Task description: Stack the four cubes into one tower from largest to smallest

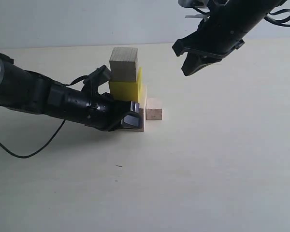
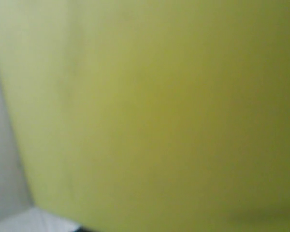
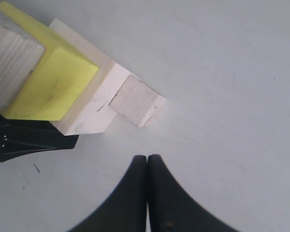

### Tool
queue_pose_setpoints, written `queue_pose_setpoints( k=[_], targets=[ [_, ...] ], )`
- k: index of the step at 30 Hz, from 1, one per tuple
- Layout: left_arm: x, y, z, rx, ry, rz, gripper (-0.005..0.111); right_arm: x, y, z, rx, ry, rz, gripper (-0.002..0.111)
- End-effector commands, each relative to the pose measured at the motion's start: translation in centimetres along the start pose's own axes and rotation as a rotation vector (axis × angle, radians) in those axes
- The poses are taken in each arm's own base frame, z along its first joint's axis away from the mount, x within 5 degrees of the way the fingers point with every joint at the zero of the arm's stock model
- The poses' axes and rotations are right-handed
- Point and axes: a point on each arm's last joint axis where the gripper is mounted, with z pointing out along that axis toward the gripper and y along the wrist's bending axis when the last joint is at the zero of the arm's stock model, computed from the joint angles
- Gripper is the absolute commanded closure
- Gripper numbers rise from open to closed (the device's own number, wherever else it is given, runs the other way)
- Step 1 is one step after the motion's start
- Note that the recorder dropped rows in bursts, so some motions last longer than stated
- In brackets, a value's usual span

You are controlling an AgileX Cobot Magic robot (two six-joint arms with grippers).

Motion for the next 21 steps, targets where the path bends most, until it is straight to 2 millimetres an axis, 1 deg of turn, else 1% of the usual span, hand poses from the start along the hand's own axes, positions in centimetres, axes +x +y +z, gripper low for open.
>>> queue_pose_setpoints(
  k=[1, 14, 18, 21],
  targets=[
    [-0.4, -0.2, 0.0, -0.006, -0.015, -0.008, 0.107, -0.1, -0.1, -0.4, 0.006, -0.01, -0.002, 0.108],
    [-0.4, -0.1, 0.0, -0.014, -0.017, -0.01, 0.107, 0.0, -0.1, -0.4, 0.004, -0.005, -0.002, 0.108],
    [-0.8, -0.1, -0.6, -0.006, -0.035, -0.01, 0.107, 0.0, -0.1, -0.4, 0.003, -0.003, -0.002, 0.108],
    [-1.4, -0.4, -1.6, 0.013, -0.061, -0.006, 0.107, 0.0, -0.1, -0.4, 0.003, -0.003, 0.015, 0.108]
  ],
)
